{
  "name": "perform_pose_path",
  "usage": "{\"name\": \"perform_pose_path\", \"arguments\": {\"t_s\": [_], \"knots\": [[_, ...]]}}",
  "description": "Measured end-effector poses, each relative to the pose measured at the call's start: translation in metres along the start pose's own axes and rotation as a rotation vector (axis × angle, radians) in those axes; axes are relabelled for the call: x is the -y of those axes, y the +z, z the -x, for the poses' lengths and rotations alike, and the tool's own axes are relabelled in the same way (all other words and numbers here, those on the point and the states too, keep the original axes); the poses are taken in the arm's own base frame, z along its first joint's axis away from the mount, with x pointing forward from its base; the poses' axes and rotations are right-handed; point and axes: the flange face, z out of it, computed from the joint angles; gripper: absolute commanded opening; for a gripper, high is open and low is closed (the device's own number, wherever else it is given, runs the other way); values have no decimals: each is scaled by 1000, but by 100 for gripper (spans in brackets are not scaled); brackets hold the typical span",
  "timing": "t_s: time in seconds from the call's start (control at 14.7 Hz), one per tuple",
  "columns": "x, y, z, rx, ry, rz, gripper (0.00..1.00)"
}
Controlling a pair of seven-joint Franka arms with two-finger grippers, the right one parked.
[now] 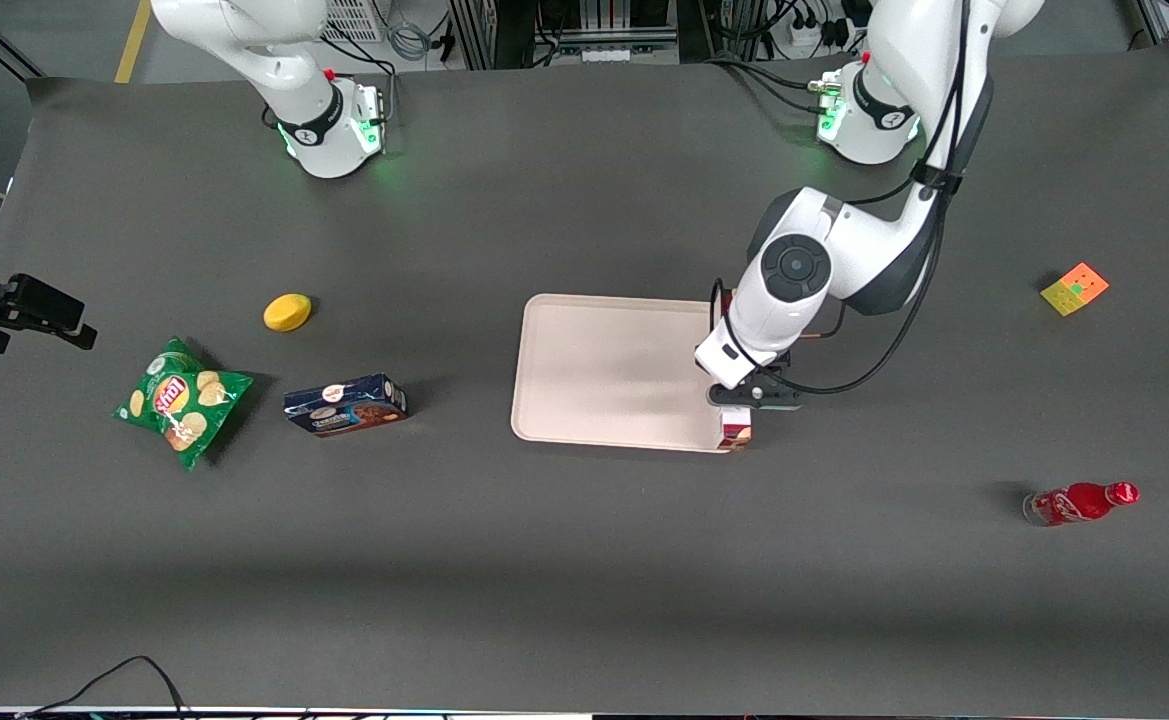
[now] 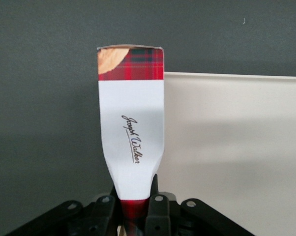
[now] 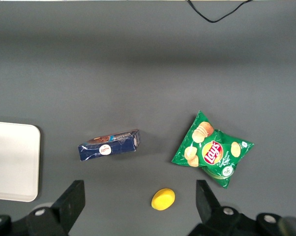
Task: Place red cookie box on tray
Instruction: 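Lower the cookie box onto the tray and open the left gripper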
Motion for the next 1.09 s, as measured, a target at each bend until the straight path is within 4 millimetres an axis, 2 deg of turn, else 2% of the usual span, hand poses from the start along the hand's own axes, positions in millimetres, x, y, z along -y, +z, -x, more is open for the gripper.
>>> {"name": "perform_pose_path", "arguments": {"t_s": [0.2, 0.41, 0.82, 0.89, 0.95, 1.02, 1.09], "knots": [[-5, 13, 1, -6, -33, 3, 0], [-18, 24, 9, 4, -39, -2, 0], [-31, 39, 18, 11, -17, -6, 1], [-31, 40, 17, 6, -17, -3, 5], [-31, 40, 16, 1, -17, 0, 15], [-31, 41, 16, 0, -18, 0, 33], [-30, 41, 15, -1, -19, 0, 55]]}}
